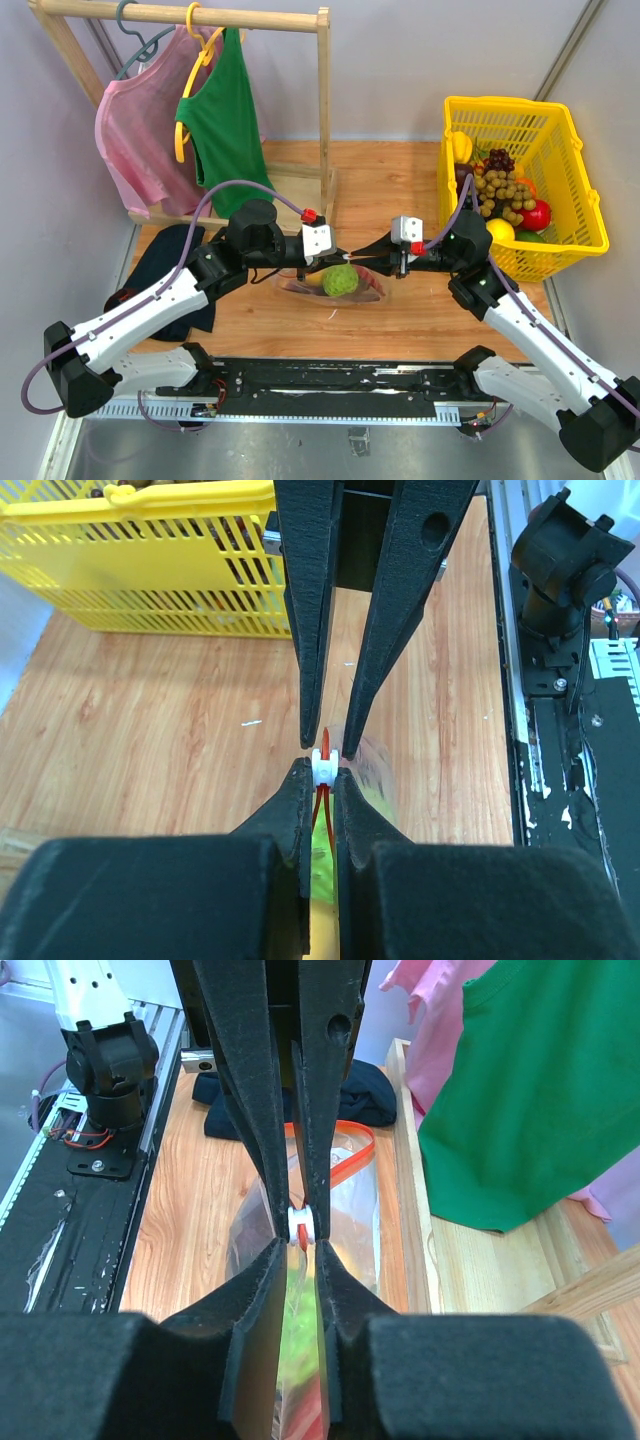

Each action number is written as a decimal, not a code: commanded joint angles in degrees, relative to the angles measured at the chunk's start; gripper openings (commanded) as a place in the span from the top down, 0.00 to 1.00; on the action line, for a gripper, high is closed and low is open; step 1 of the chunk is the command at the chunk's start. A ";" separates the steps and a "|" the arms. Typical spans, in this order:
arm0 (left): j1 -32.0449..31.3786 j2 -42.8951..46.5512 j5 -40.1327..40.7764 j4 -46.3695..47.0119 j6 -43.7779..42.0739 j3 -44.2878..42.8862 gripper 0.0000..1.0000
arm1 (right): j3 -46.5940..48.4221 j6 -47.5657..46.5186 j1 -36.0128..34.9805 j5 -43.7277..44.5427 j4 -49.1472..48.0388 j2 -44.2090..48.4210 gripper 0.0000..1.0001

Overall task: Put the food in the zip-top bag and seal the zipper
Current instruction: Zip the zipper food storage bag at the center of the board.

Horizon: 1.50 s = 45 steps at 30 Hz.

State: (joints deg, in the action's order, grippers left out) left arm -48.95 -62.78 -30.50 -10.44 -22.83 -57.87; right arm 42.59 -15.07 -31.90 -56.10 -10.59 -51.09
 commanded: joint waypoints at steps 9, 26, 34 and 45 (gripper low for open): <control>-0.27 -0.55 -1.44 -0.42 -1.49 -1.80 1.00 | 2.39 1.36 0.00 -1.31 -0.75 0.37 0.86; -0.27 2.32 2.92 -0.76 0.12 -0.39 1.00 | 2.76 -0.60 0.02 8.54 3.46 1.82 0.99; -0.26 3.58 6.36 -1.66 0.53 0.56 1.00 | 2.57 -0.42 0.00 9.05 3.58 2.70 0.99; -0.26 1.79 2.95 -1.17 -0.82 -1.43 1.00 | 3.55 -0.39 -0.49 -0.86 2.81 0.00 0.65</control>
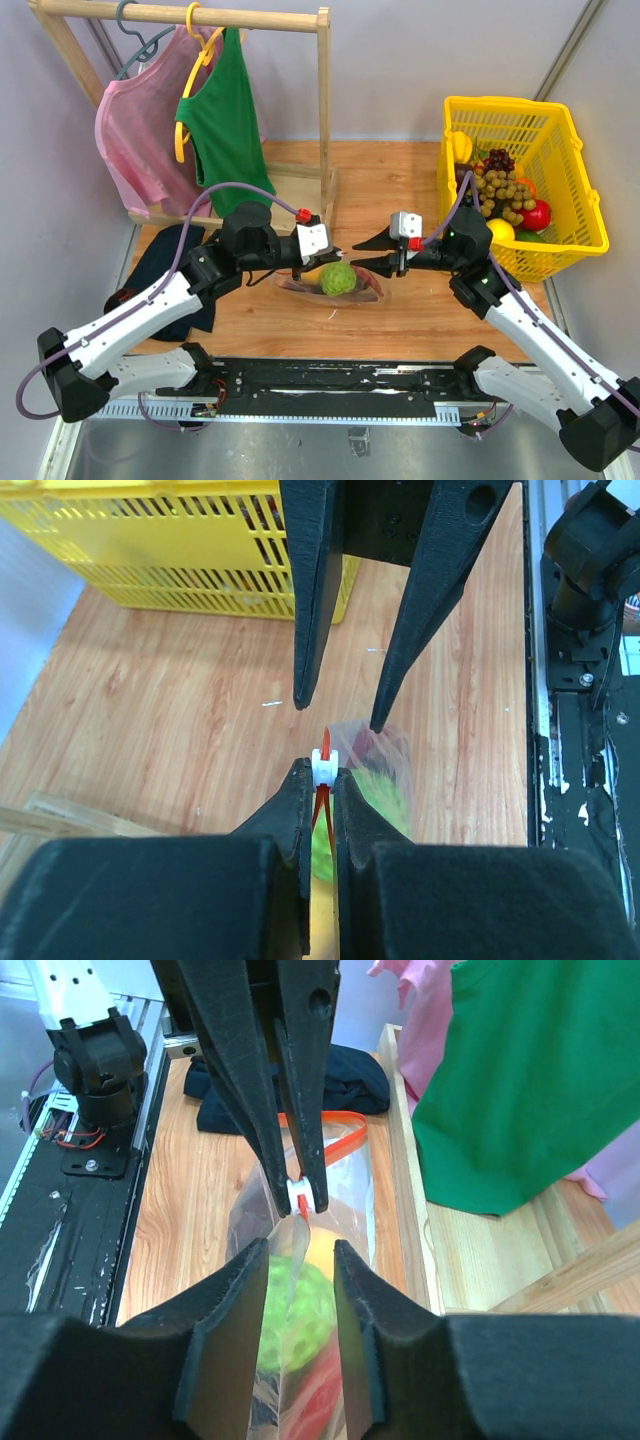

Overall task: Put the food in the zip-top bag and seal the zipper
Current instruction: Zip the zipper food storage bag at the center of the board.

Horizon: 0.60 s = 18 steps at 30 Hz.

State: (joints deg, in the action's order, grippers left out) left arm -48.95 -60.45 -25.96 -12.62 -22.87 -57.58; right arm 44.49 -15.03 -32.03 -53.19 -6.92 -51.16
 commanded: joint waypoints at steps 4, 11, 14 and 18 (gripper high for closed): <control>-0.27 -1.14 -3.64 1.17 -1.02 -2.18 1.00 | 1.65 0.22 -0.83 -2.16 -1.69 -1.46 0.61; -0.27 -1.43 -4.52 1.55 -0.97 -2.23 1.00 | 2.33 0.53 -2.35 -1.32 -2.78 -6.06 0.65; -0.25 -1.87 -5.10 1.64 -0.79 -2.03 1.00 | 2.79 0.80 -3.47 -0.66 -3.69 -7.68 0.68; -0.27 -2.58 -5.28 1.17 -0.69 -2.14 1.00 | 3.29 0.58 -4.80 -0.07 -3.80 -9.13 0.75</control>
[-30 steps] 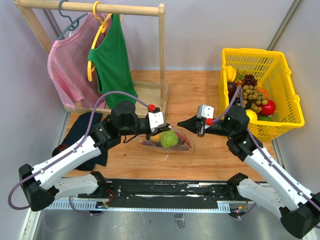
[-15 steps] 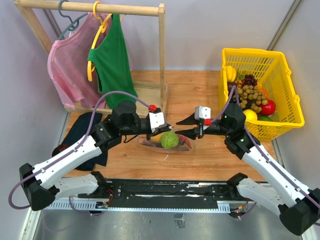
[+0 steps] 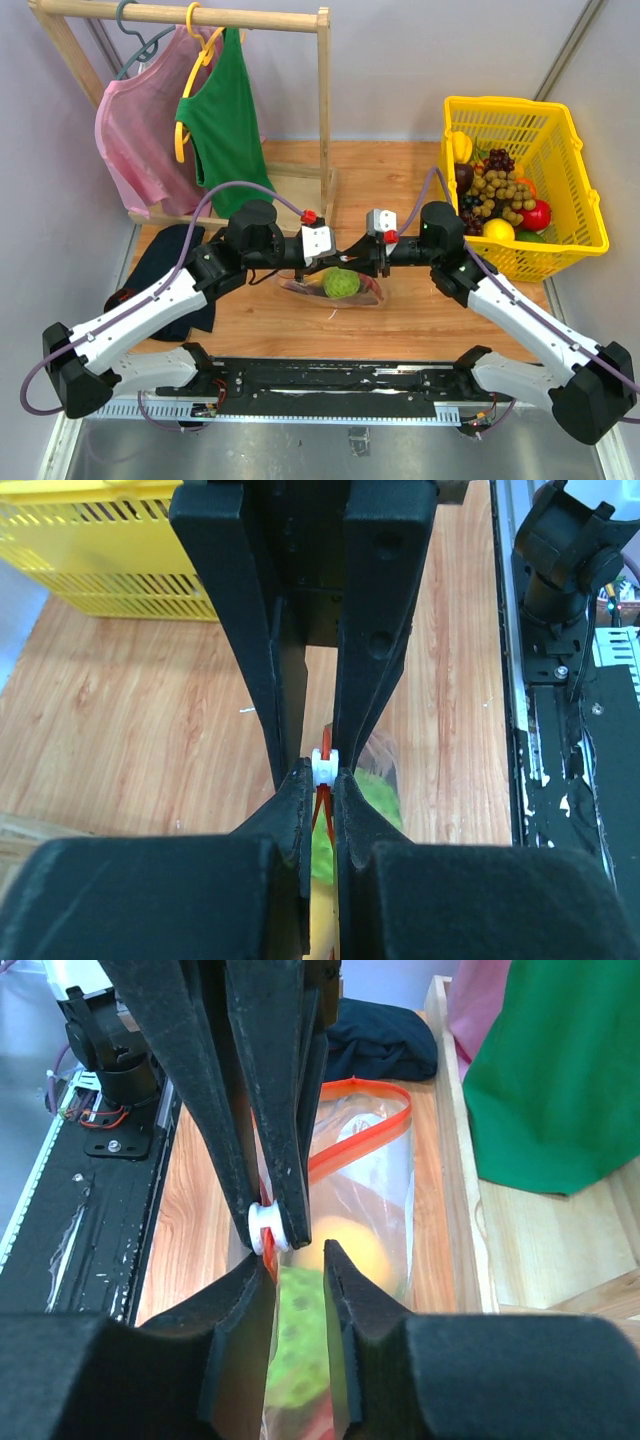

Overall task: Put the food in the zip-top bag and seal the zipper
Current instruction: Zip the zipper food storage bag at the center of the board.

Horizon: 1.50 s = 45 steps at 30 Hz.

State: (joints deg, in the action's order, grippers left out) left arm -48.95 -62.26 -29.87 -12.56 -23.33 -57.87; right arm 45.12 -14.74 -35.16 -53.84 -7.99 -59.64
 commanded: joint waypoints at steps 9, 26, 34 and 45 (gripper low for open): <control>-0.22 -0.17 1.98 -2.68 -0.43 -2.10 1.00 | 1.78 -2.38 -1.58 6.65 -0.09 2.57 0.99; -0.27 -1.47 10.94 -12.74 -1.27 -5.68 0.99 | -0.73 -0.14 0.33 6.86 -3.57 6.36 0.99; -0.25 -1.28 7.40 -8.30 0.84 -5.24 0.99 | -0.98 0.15 0.37 2.92 -4.85 5.62 0.99; -0.26 -1.35 1.77 -4.01 0.29 -5.56 1.00 | 1.32 -1.36 0.30 0.17 -0.93 3.04 0.73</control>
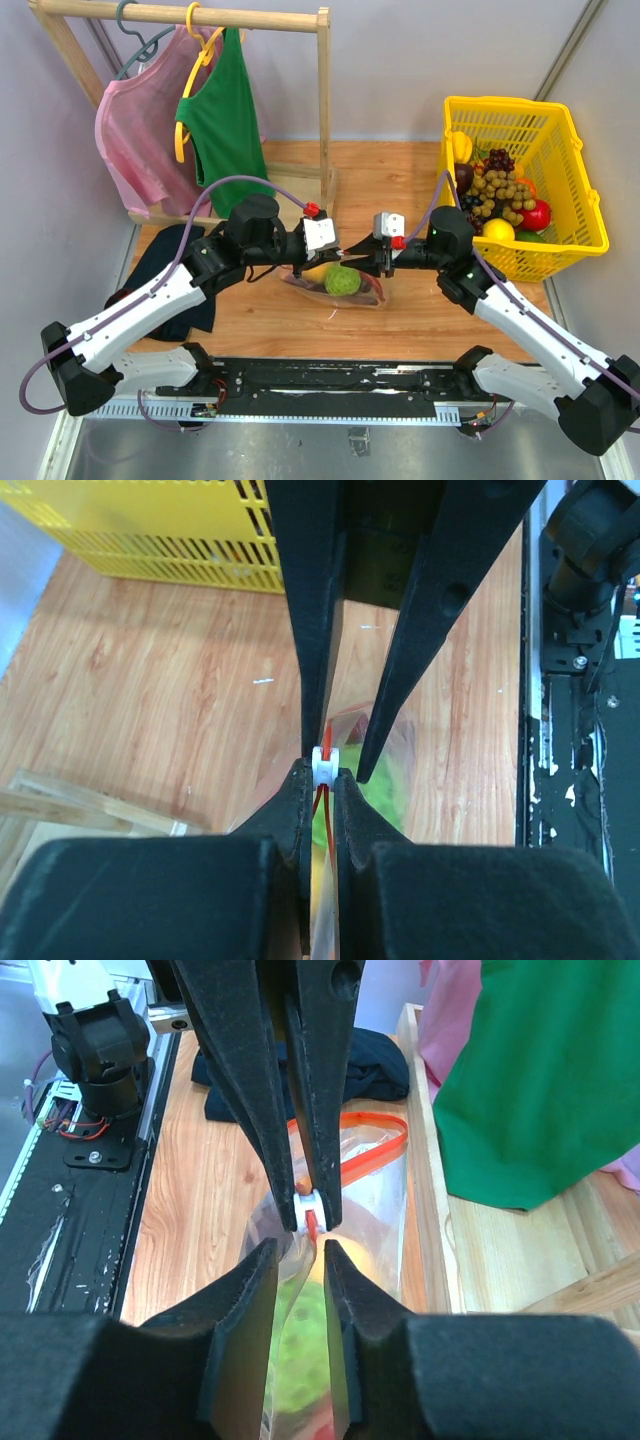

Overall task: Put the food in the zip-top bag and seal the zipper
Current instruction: Zip the zipper food storage bag at the center of the board.

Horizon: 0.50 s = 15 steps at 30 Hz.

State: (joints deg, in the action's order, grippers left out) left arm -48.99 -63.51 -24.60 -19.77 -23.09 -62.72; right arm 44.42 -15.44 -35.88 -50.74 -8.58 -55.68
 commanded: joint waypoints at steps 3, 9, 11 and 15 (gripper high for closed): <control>-0.23 -0.66 -5.48 4.12 0.52 -0.78 1.00 | 2.15 -0.07 0.99 -2.97 -0.95 -1.76 0.70; -0.17 -0.86 -4.19 5.05 2.52 -0.21 0.94 | 2.73 0.23 0.98 -1.41 -0.45 -2.79 0.99; -0.23 -0.30 -3.13 6.05 3.79 0.74 0.83 | 2.41 0.55 0.97 -1.07 -1.15 -2.39 0.99; -0.23 0.89 -2.44 8.28 6.03 2.67 0.70 | 1.75 1.06 0.91 -0.42 -2.33 -1.72 0.99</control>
State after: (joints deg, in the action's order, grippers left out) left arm -48.99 -64.38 -27.64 -15.97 -20.12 -61.71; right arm 44.82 -15.14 -35.88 -51.90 -8.69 -58.57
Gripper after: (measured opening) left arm 0.253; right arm 0.011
